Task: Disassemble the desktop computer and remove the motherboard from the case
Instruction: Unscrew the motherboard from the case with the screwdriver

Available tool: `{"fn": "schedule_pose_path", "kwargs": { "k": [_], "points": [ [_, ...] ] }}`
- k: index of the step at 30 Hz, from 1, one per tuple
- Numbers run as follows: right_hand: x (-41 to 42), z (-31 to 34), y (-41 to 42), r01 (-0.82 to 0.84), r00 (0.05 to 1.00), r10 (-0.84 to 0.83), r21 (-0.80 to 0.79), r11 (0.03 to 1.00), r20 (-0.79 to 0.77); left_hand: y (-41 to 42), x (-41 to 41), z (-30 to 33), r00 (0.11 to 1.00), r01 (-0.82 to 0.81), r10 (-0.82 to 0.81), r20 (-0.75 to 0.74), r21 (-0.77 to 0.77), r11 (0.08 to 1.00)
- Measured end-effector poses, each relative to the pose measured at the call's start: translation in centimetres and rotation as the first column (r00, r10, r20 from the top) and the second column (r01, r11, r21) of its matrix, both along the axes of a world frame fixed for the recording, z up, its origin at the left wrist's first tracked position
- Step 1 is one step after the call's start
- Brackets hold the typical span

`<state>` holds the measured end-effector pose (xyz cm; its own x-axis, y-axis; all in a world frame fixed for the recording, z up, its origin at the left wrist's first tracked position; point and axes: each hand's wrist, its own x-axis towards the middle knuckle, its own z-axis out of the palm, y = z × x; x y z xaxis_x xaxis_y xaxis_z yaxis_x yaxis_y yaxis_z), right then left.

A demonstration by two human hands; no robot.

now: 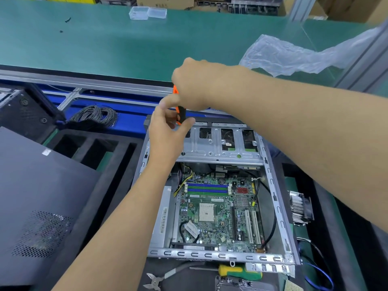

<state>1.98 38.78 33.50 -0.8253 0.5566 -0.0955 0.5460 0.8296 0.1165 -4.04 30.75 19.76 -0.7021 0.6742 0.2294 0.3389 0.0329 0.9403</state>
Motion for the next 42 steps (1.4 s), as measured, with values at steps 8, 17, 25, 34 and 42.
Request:
{"fn": "schedule_pose_path", "kwargs": {
  "k": [8,17,25,34,42],
  "points": [
    [0.2,0.9,-0.2,-0.109,0.989,0.116,-0.074,0.991,0.097,-0.6,0.1,-0.9,0.991,0.085,-0.083,-0.103,0.013,0.996],
    [0.5,-0.1,0.0,-0.007,1.000,0.007,0.024,1.000,-0.013,-0.1,0.4,0.1,1.000,-0.004,0.005,-0.012,0.064,0.998],
    [0.4,0.9,-0.3,-0.055,0.995,0.062,-0.077,0.995,0.081,-0.8,0.4,-1.0,0.991,0.070,-0.067,-0.117,0.021,0.997],
    [0.3,0.5,-0.6,0.004,0.999,-0.002,-0.045,0.999,0.050,-0.4,0.1,-0.7,0.998,0.016,-0.016,-0.056,0.000,1.000],
    [0.4,0.6,-0.9,0.006,0.999,-0.004,-0.043,0.999,0.038,-0.5,0.1,-0.5,0.997,0.020,-0.021,-0.071,-0.016,1.000]
  ]
}}
